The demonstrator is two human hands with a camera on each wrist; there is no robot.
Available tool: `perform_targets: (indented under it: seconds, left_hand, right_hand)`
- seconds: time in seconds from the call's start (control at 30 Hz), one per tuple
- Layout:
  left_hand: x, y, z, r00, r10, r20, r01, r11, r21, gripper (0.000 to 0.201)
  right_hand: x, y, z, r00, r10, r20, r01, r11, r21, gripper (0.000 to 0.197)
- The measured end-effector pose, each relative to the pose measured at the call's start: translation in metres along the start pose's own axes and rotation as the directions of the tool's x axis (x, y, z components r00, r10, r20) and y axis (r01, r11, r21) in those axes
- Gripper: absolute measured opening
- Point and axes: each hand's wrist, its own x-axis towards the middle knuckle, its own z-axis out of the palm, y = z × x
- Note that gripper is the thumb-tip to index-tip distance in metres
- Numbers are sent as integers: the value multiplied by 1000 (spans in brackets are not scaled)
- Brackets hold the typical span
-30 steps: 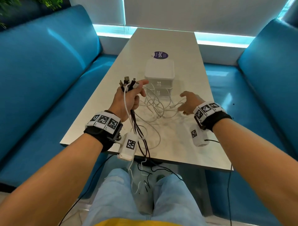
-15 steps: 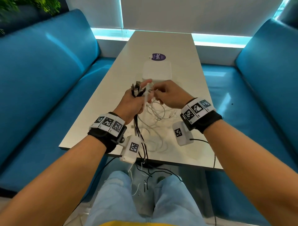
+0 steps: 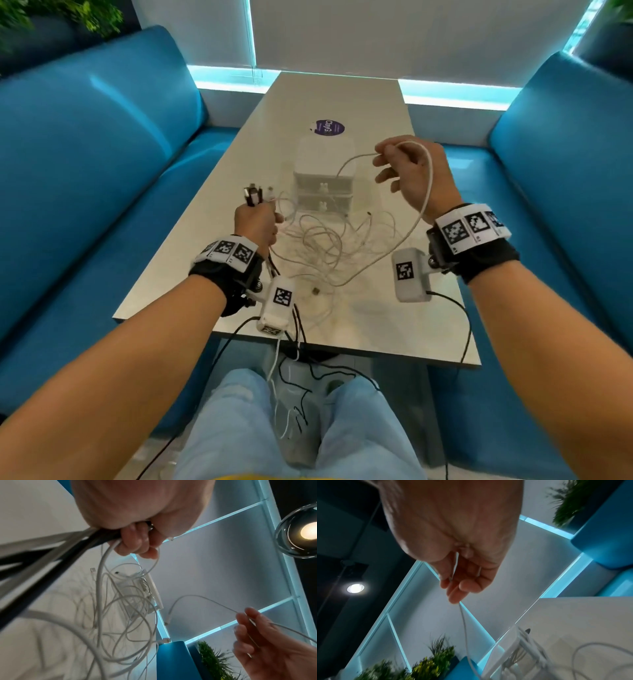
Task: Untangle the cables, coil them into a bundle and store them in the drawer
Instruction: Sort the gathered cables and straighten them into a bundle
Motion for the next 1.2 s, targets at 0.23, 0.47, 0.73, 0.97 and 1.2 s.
perform_targets:
  seconds: [0.23,0.47,0.73,0.97,1.2]
  left_hand:
    - [-25,11,19,930,258,261,-252,966,-56,43]
    - [-38,5,35,828,204,522,-319,937,141,18]
    - [-69,12,38,730,84,679,-381,874,302,20]
    - [-119,0,74,656,61,753,-501,781,373,15]
    - [-168,-9,100,503,86,860,-565,786,252,35]
  right_hand:
    - [-10,-9,-3,967,-42,253,36,999,28,17]
    - [-23,-26,-19,960,-116,256,118,993,6,19]
    - [-38,11,-95,944,327,31,-301,898,-321,25]
    - [-104,-12,-96,878,375,297,-196,848,-492,32]
    - [-180,14,-125,898,413,149,-345,874,-343,33]
